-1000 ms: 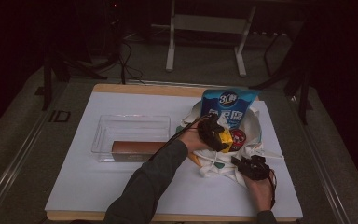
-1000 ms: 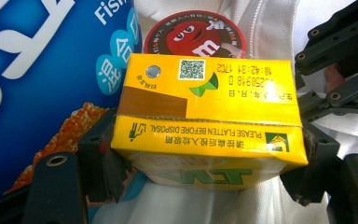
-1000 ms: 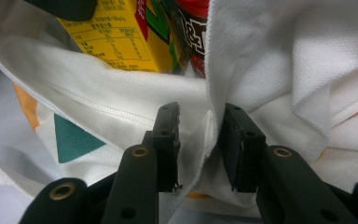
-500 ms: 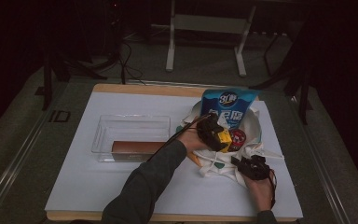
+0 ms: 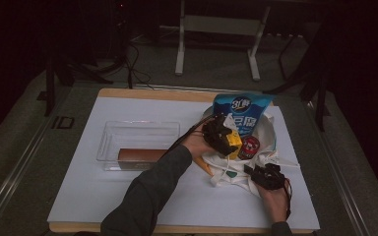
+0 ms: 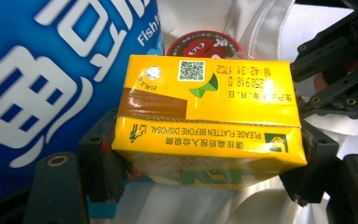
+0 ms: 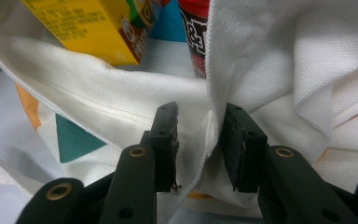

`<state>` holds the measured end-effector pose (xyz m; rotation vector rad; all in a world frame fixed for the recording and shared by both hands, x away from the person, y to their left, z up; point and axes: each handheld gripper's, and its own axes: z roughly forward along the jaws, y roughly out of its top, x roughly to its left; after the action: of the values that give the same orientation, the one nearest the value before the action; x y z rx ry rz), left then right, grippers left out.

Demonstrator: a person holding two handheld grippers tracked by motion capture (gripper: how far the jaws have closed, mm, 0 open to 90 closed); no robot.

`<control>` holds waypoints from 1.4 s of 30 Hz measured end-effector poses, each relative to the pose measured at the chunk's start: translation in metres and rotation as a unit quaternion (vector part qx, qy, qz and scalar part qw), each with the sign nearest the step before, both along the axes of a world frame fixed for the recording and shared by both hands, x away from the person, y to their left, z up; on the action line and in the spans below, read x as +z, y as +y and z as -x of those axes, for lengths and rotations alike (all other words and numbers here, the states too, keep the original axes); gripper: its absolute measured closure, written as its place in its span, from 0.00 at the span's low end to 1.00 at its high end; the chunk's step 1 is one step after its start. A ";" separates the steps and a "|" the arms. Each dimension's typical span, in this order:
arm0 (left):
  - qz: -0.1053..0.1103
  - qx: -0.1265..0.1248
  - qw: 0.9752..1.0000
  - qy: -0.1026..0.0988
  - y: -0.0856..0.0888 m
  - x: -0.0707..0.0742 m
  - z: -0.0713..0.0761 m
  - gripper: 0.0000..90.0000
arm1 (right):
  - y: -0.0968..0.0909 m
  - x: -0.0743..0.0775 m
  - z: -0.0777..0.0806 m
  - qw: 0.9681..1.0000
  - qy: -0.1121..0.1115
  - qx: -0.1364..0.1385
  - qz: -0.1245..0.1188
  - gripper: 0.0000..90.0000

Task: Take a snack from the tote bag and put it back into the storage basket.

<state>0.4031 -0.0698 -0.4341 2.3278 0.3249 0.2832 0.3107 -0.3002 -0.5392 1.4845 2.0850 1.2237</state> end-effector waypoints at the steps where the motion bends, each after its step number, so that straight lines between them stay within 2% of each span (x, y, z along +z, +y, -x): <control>1: -0.001 -0.001 1.000 -0.001 0.001 0.001 0.000 0.31 | 0.000 0.000 0.000 1.000 0.000 0.000 0.000 0.74; 11: 0.008 0.001 1.000 -0.004 0.009 0.021 0.002 0.31 | 0.000 0.000 0.000 1.000 0.001 0.000 -0.001 0.74; 17: 0.008 0.013 1.000 -0.013 0.013 0.031 0.004 0.31 | 0.000 0.000 0.000 1.000 0.000 -0.001 0.000 0.74; 22: 0.017 0.022 0.999 -0.018 0.020 0.041 0.005 0.31 | 0.000 0.000 0.000 1.000 0.001 -0.001 -0.001 0.74; 29: 0.029 0.027 0.999 -0.026 0.033 0.049 0.006 0.31 | 0.000 0.000 0.000 1.000 -0.001 -0.001 0.000 0.74; 42: 0.037 0.047 0.998 -0.034 0.062 0.059 0.008 0.31 | 0.000 0.000 0.000 1.000 -0.001 -0.001 0.001 0.74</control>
<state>0.3954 -0.0076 -0.3747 2.2286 0.4046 0.3877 0.3106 -0.2999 -0.5393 1.4843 2.0823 1.2217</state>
